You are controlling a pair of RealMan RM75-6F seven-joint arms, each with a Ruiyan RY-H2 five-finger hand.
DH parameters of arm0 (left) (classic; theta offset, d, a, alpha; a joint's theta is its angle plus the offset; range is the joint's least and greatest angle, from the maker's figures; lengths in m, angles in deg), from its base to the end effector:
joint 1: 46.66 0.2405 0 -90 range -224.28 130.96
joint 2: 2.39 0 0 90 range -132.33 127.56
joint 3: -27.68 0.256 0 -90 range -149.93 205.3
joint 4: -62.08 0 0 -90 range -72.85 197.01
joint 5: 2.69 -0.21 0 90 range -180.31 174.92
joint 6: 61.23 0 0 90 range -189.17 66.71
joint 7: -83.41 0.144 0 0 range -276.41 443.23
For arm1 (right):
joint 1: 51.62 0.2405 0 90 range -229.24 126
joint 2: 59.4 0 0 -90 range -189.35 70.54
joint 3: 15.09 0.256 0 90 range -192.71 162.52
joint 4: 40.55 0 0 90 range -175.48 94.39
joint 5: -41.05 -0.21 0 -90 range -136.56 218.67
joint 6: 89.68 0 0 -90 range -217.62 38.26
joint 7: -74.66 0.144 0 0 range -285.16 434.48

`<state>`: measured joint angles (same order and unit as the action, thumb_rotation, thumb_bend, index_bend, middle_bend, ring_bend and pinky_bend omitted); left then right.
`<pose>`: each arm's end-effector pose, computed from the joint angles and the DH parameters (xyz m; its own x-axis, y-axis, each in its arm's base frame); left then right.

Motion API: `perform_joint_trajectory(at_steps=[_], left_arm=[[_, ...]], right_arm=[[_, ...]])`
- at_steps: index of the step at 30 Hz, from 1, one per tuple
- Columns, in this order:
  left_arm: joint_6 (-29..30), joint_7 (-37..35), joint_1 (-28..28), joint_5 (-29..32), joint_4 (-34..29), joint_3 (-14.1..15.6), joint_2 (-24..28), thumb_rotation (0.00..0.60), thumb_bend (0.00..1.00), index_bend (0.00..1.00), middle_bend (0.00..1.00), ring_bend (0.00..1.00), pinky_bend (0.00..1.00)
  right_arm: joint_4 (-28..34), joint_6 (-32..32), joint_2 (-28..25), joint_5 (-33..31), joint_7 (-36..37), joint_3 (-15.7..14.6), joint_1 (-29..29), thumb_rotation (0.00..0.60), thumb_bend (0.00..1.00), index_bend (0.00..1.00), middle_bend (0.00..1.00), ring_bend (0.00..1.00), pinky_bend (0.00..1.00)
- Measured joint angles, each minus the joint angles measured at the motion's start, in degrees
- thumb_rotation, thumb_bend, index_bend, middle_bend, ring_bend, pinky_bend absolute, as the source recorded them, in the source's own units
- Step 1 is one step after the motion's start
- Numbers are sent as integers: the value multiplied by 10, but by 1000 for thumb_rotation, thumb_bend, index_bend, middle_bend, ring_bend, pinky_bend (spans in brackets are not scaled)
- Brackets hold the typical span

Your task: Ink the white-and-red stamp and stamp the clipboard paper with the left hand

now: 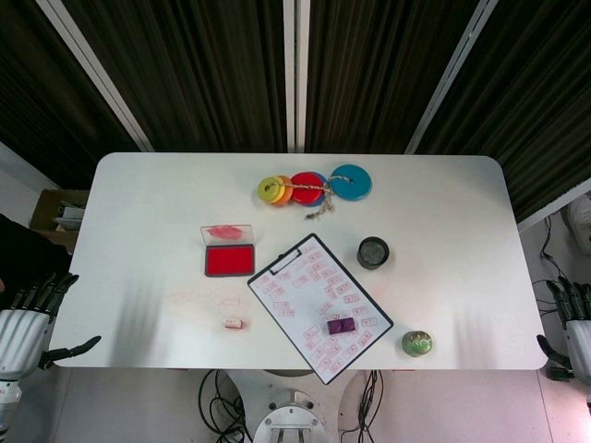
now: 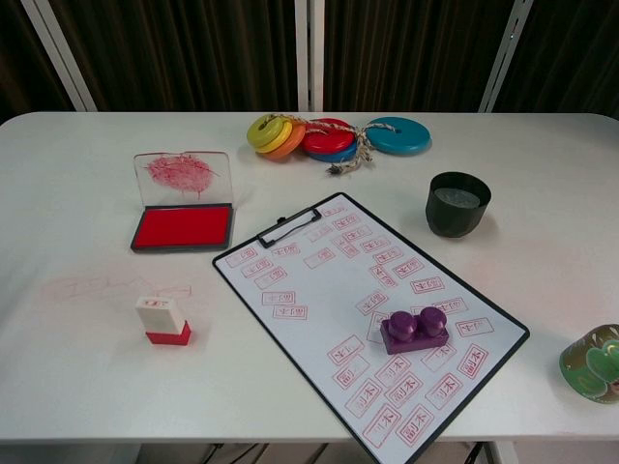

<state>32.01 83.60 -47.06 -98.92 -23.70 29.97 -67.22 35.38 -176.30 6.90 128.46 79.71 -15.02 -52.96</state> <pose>-0.3186 0.1369 0.1608 0.4880 -0.0201 0.8726 0.8656 -0.1173 -0.4868 -0.3766 -0.1351 0.1748 0.5361 -0.0660 0.8416 -0.8389 0.0700 0.5398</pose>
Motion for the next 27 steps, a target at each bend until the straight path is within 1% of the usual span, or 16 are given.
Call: perform_joint_trajectory(at_steps=[6,9,10,11,12,13,14,15,16,17,18,19,20,22,24,27], left_arm=[[3,-1,2,-3,-2,3,2,240,0,119,144,113,189],[7,-2,3,-9,-1,5,2,270,0,120,144,113,189],[9,-3,3,-12,-1,5,2,292,0,120,144,113,190],[11,-4,3,-16,0,6,2,338,0,120,144,113,196],[14,-6,3,-21,1,7,2,370,0,120,144,114,208],[16,-7,3,-26,1,8,2,435,0,120,144,117,236],[17,-7,3,-31,0,9,3,467,0,120,144,124,258],[19,-8,1,-38,-2,10,3,508,0,123,152,149,306],[20,-8,0,-43,-3,11,4,547,1,132,171,196,374],[22,-8,-1,-49,-5,11,4,581,8,148,203,271,479],[23,-7,-3,-57,-7,12,3,595,14,163,228,329,551],[24,-6,-6,-63,-9,12,2,600,30,194,279,452,684],[24,-5,-9,-70,-11,12,1,600,44,222,325,563,788],[20,-1,-17,-86,-19,14,-3,600,57,252,381,706,910],[6,7,-26,-96,-27,17,-8,600,61,265,389,776,968],[-24,34,-41,-107,-41,20,-17,600,61,275,380,841,995]], right_arm=[[-2,2,1,2,1,-2,0,600,176,0,0,0,0],[-2,-1,1,3,4,-2,-2,600,176,0,0,0,0],[-3,-2,1,4,5,-2,-2,600,176,0,0,0,0],[-3,-4,1,4,7,-2,-3,600,176,0,0,0,0],[-3,-6,1,5,9,-2,-4,600,176,0,0,0,0],[-4,-8,1,5,10,-1,-4,600,176,0,0,0,0],[-4,-9,0,5,12,-1,-5,600,176,0,0,0,0],[-4,-10,0,5,13,0,-5,600,176,0,0,0,0],[-4,-10,-1,4,14,1,-6,600,176,0,0,0,0],[-4,-11,-2,3,14,2,-6,600,176,0,0,0,0],[-4,-11,-2,3,15,2,-6,600,176,0,0,0,0],[-3,-10,-3,2,16,3,-6,600,176,0,0,0,0],[-3,-9,-4,1,17,3,-6,600,176,0,0,0,0],[-3,-7,-5,0,17,3,-6,600,177,0,0,0,0],[-3,-4,-5,-2,17,3,-5,600,177,0,0,0,0],[-4,1,-5,-5,21,4,-4,600,177,0,0,0,0]])
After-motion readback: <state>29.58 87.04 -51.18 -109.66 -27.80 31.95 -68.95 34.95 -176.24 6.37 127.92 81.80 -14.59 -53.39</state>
